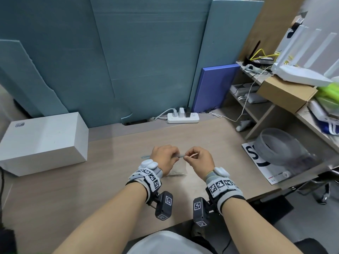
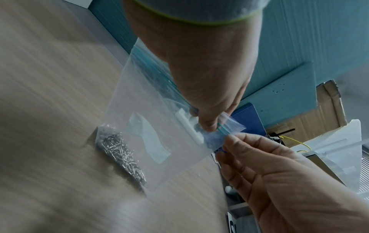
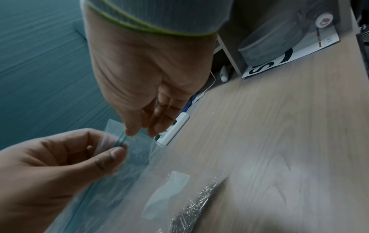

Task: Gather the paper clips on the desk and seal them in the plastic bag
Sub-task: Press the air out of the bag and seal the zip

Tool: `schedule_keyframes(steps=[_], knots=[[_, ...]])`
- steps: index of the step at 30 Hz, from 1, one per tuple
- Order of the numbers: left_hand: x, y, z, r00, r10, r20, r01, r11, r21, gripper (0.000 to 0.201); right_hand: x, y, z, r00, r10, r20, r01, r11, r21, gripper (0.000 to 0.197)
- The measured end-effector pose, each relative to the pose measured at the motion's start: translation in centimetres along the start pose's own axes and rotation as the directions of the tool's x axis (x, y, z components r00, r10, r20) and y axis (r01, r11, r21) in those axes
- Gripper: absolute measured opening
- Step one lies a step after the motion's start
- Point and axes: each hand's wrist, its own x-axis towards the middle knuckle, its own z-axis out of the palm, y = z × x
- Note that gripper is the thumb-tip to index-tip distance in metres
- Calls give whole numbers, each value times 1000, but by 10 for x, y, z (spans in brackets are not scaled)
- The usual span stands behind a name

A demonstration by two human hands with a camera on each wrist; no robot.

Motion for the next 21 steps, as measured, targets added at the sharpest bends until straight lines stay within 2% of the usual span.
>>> schedule_keyframes(steps=[6, 11, 17, 21], knots=[[6, 8, 5, 999, -28, -18, 27, 995, -97, 8, 4, 2, 0, 999, -39, 30, 40, 998, -44, 17], [13, 17, 5, 1000, -1, -28, 0, 1000, -13, 4, 9, 3, -1, 997, -69, 43, 73, 993, -92, 20], [17, 9, 1, 995, -83, -57, 82, 997, -11, 9, 17, 4, -8, 994, -104, 32, 107, 987, -116, 20], [20, 12, 0, 995, -80, -58, 80, 997, 4, 8, 16, 0, -5, 993, -103, 49, 109, 984, -137, 17]])
